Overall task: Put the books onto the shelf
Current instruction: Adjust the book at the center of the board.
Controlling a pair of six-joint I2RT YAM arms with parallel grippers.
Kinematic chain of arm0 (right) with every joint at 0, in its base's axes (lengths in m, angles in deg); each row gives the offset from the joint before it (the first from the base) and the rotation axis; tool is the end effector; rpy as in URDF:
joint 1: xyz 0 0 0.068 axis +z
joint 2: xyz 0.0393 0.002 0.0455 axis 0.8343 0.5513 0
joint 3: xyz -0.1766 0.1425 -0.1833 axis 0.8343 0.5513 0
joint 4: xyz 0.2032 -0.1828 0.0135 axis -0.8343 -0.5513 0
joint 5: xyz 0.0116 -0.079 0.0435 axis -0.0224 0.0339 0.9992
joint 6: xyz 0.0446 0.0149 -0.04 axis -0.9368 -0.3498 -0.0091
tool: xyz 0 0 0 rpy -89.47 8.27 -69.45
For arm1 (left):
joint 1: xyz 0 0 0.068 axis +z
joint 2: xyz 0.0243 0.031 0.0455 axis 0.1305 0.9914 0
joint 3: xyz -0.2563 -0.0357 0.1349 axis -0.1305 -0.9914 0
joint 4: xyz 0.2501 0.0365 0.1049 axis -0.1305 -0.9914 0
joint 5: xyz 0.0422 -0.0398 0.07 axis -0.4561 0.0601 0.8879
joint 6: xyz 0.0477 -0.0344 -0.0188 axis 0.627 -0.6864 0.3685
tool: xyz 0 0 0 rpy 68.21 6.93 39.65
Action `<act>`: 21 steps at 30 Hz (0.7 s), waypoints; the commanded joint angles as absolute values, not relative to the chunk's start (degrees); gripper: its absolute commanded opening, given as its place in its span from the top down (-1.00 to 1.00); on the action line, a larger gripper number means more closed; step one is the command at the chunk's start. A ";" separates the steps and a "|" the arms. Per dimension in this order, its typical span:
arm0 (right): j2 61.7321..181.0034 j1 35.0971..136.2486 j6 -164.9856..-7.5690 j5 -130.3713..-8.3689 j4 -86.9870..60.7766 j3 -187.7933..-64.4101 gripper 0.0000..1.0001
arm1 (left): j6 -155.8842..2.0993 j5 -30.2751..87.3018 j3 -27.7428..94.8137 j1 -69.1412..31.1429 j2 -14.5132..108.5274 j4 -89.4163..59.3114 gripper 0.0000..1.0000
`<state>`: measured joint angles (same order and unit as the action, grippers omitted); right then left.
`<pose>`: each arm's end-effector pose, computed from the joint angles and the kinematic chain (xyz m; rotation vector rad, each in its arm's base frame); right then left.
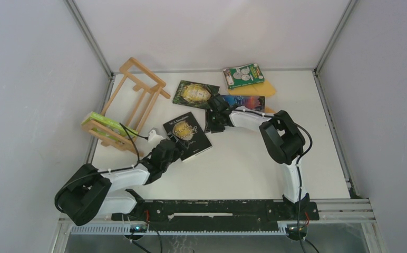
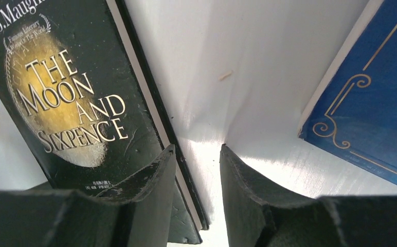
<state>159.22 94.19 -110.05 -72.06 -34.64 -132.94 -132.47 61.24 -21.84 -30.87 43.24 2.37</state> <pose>0.3643 0.2860 0.1538 -0.1980 2.6806 0.5199 0.1870 -0.1235 0.1390 -0.7768 2.0457 -0.6098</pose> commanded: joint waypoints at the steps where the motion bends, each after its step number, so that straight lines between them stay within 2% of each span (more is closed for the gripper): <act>1: 162.50 95.66 -108.55 -72.40 -37.88 -133.11 0.09 | -131.69 56.01 -21.96 -31.19 40.24 4.88 -0.66; 21: 162.10 95.31 -106.07 -72.28 -40.52 -132.04 0.10 | -129.48 57.82 -16.42 -31.17 36.39 6.12 -0.66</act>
